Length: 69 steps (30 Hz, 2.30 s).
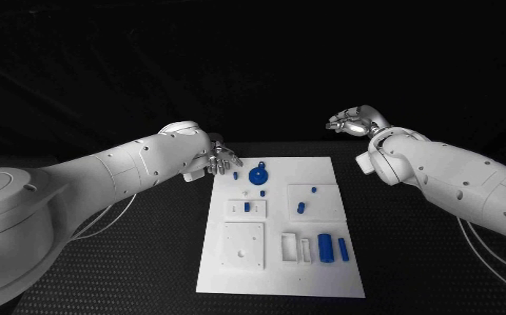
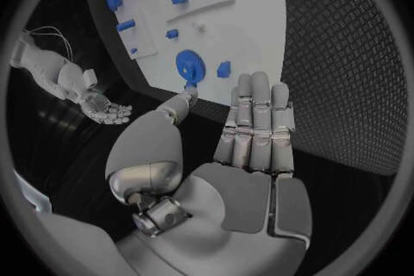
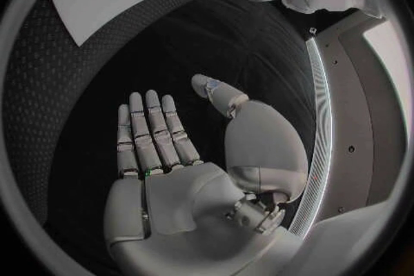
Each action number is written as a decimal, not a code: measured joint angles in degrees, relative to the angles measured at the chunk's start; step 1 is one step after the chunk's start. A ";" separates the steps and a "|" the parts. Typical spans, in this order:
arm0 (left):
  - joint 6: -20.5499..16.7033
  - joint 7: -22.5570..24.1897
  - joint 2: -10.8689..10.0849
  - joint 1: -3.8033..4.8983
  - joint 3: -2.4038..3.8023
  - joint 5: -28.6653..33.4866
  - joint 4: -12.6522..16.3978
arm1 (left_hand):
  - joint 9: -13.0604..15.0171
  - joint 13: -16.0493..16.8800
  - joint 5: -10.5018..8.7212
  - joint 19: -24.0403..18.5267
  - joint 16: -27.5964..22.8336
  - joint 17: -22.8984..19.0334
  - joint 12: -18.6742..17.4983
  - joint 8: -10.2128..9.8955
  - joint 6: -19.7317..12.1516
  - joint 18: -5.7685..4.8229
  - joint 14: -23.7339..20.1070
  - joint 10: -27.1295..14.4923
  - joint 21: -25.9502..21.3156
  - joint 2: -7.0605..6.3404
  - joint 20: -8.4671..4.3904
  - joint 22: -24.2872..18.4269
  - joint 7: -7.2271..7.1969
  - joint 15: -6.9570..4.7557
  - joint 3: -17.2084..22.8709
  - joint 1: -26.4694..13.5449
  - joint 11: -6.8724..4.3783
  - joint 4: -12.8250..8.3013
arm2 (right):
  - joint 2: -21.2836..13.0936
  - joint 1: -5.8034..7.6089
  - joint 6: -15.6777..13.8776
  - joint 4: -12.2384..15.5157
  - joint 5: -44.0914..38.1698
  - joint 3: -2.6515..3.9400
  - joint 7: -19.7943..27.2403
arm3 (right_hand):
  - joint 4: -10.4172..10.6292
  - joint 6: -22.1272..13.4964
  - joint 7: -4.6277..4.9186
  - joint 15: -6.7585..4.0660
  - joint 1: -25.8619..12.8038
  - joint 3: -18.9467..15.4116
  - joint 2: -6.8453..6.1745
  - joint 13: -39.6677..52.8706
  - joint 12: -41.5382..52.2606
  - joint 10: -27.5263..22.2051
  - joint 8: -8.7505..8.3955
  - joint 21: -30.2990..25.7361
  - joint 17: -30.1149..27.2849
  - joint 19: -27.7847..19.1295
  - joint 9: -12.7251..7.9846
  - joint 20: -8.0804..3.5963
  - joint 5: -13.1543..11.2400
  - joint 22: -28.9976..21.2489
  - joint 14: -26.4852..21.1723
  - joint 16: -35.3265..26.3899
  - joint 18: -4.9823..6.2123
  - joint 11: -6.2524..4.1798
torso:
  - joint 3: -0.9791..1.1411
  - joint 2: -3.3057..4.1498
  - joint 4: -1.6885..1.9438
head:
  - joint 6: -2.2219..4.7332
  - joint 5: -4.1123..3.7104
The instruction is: Assemble the parts on the task board
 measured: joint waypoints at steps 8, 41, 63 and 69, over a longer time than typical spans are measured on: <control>1.13 0.00 0.50 -0.77 0.02 0.08 -0.87 | -0.06 0.38 0.00 0.00 -0.32 0.63 -0.70 0.22 -0.19 -0.01 0.00 0.37 -0.33 -0.59 0.00 0.42 0.18 0.00 0.39 -0.59 -0.03 2.34 | 0.51 0.00 -0.25 0.51 0.79 0.00 0.54 | 0.16 -0.40 -0.01 0.19 0.00 -0.16 0.00 -0.57 -0.22 -0.12 0.00 0.00 -0.50 -0.38 -0.15 -0.03 0.12 0.92 -0.19 0.00 -0.69 0.12 | 0.01 0.03 -0.09 | 0.01 0.12; 3.18 0.05 2.92 -2.21 0.10 2.08 -4.81 | -1.02 2.43 0.01 -0.01 -1.48 3.07 -3.36 1.89 -0.38 -0.03 0.20 1.65 -1.03 8.69 0.00 2.01 -0.03 -0.20 -2.62 3.12 -0.39 -2.87 | 1.24 0.01 -0.26 0.80 1.17 0.00 0.79 | 0.33 -0.40 -0.02 0.19 0.00 -0.31 0.00 -1.07 -0.43 0.21 0.00 0.00 -0.89 -0.78 -0.31 -0.03 0.34 1.63 -0.19 0.01 -0.67 0.62 | -0.05 0.05 -0.10 | -0.36 -0.38; 3.08 0.81 3.80 -2.71 0.21 4.30 -5.82 | -1.16 3.45 0.24 0.11 -1.99 4.21 -4.25 2.43 -0.08 -0.45 0.63 2.45 -1.53 12.74 -0.12 2.69 -0.32 -0.22 -1.37 5.49 -0.41 -6.60 | 1.35 0.01 -0.19 0.78 1.10 0.00 0.79 | 0.49 -0.39 -0.01 0.38 0.00 -0.47 0.00 -1.33 -0.43 0.22 0.00 -0.21 -1.19 -1.10 -0.36 -0.11 0.79 1.97 -0.38 0.02 -0.66 0.62 | -0.05 0.01 -0.02 | -0.62 -0.62; 3.10 0.94 3.80 -2.72 0.20 4.44 -5.86 | -1.95 3.83 0.24 0.33 -2.31 4.61 -4.49 2.89 -0.07 -0.47 0.71 2.76 -1.77 14.25 -0.08 2.94 -0.33 -0.30 -0.94 6.04 -0.72 -8.06 | 1.35 0.01 -0.13 0.77 1.09 0.00 0.76 | 0.49 -0.60 -0.23 0.58 0.00 -0.47 0.00 -1.38 -0.43 0.22 0.00 -0.21 -1.25 -1.19 -0.36 -0.03 0.79 2.10 -0.58 0.02 -0.66 0.62 | -0.05 -0.01 -0.01 | -0.65 -0.67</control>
